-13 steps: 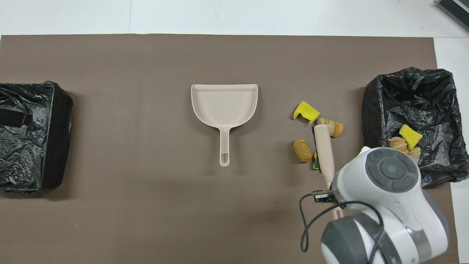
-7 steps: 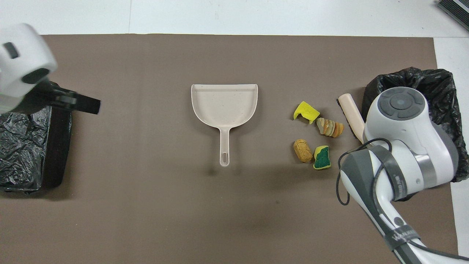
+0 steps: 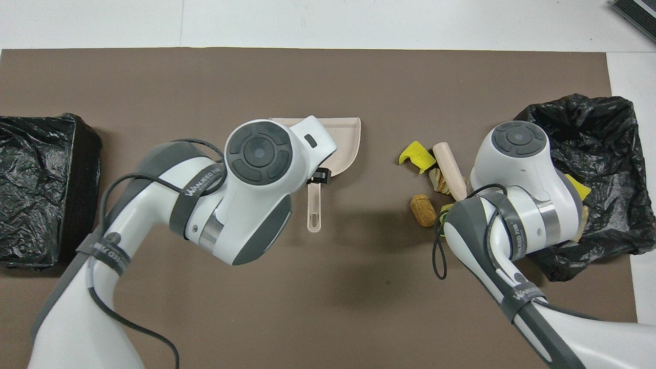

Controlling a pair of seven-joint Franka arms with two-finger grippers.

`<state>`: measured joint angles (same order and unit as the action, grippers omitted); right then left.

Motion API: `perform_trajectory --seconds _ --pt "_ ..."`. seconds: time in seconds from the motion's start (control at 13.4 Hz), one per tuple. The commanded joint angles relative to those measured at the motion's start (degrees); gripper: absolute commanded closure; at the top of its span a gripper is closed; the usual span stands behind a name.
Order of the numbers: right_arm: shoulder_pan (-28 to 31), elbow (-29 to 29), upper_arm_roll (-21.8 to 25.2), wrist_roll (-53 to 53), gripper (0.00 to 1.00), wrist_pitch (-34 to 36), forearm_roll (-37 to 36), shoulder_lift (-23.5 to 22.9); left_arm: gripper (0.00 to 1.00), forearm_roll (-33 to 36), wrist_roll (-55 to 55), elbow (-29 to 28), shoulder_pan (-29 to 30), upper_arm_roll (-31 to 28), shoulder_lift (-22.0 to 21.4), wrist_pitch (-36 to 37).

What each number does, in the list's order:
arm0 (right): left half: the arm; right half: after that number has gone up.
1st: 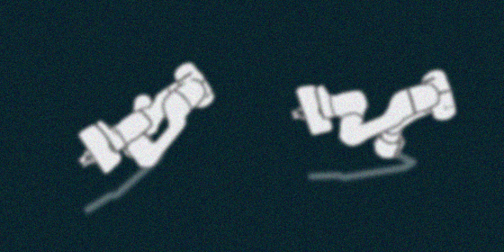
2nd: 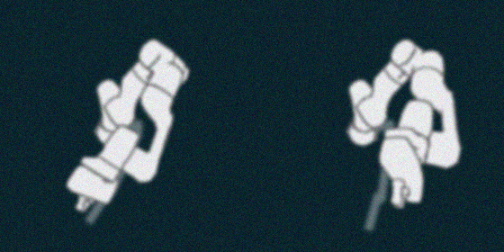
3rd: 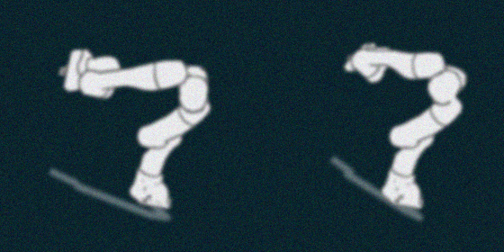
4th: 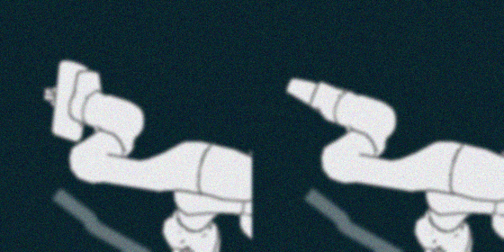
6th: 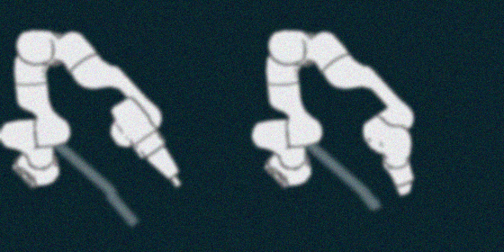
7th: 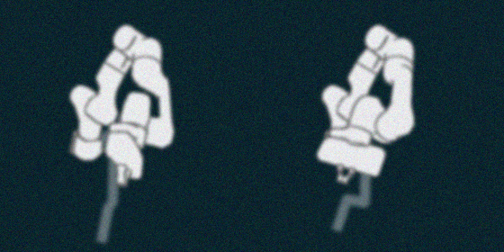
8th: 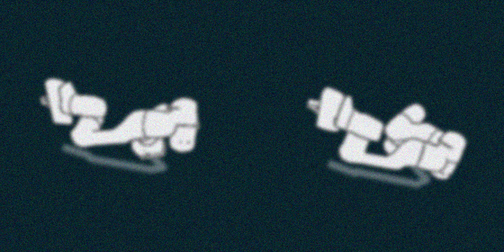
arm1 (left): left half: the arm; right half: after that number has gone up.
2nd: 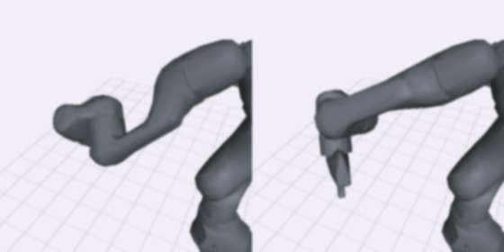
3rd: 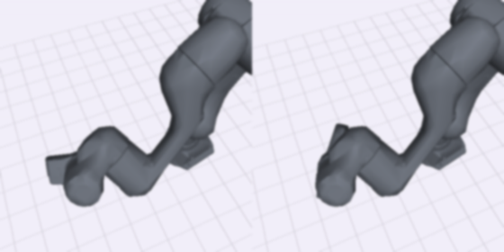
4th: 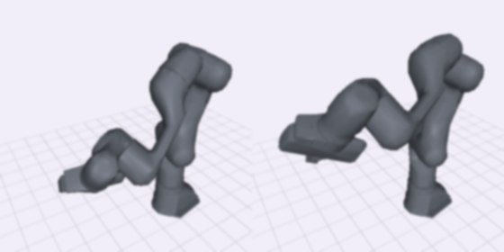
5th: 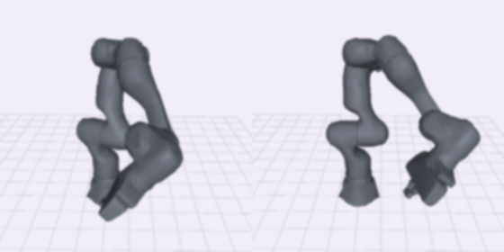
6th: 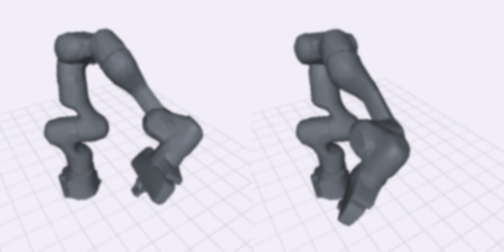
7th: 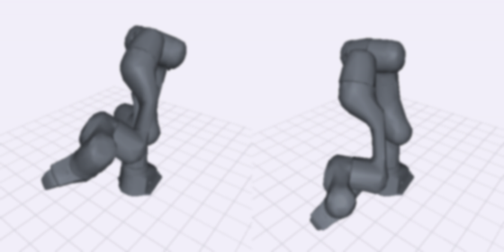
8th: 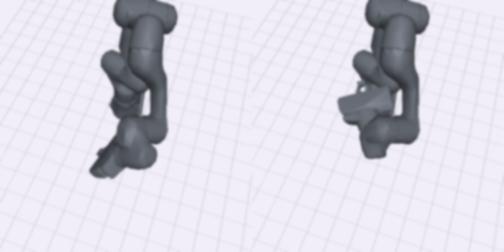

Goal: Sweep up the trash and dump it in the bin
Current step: 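Hold the dustpan with the left gripper while the right gripper sweeps trash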

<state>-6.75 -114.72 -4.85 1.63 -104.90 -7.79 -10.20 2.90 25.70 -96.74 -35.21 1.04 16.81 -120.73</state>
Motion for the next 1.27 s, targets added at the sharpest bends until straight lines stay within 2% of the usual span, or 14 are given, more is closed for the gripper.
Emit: perform_trajectory --seconds 0.0,0.15,0.3,0.45,0.6,0.82,0.97,1.04,1.19 --pt "-2.12 2.64 -0.51 -1.36 1.0 3.36 4.79 -0.18 0.0 1.23 1.98 -3.54 -1.61 -0.86 -0.38 -4.94" --pt "-1.34 6.33 -0.07 -1.28 1.0 10.56 5.59 2.36 0.0 1.14 2.07 -3.72 -1.87 -0.86 0.85 -6.61" --pt "-0.29 6.7 0.37 -0.58 1.0 14.01 4.11 4.39 0.0 1.14 2.07 -4.33 -2.05 -0.86 1.12 -7.5" --pt "0.94 5.04 0.28 -0.05 1.0 13.76 0.51 5.1 0.0 0.62 2.33 -4.34 -2.58 -0.86 1.38 -8.46" --pt "2.18 1.54 0.19 1.79 1.0 12.89 -1.52 7.02 0.0 1.23 4.87 -3.9 -4.33 -0.95 4.27 -8.9" --pt "2.27 -5.67 0.11 0.92 1.0 7.46 -1.35 8.96 0.0 1.32 4.97 -4.69 -4.42 -0.95 4.37 -8.73" --pt "2.36 -7.09 0.02 0.13 1.0 5.33 -0.21 8.88 0.03 1.32 5.06 -5.74 -4.6 -0.86 4.46 -8.82" --pt "2.27 -7.27 0.02 -0.48 1.0 4.63 1.01 8.79 0.1 1.32 5.15 -5.92 -4.69 -0.95 4.46 -8.82" --pt "0.96 -7.36 -0.07 -2.24 1.0 3.83 3.74 8.79 0.44 1.32 5.24 -5.83 -4.6 -0.95 4.46 -8.82"
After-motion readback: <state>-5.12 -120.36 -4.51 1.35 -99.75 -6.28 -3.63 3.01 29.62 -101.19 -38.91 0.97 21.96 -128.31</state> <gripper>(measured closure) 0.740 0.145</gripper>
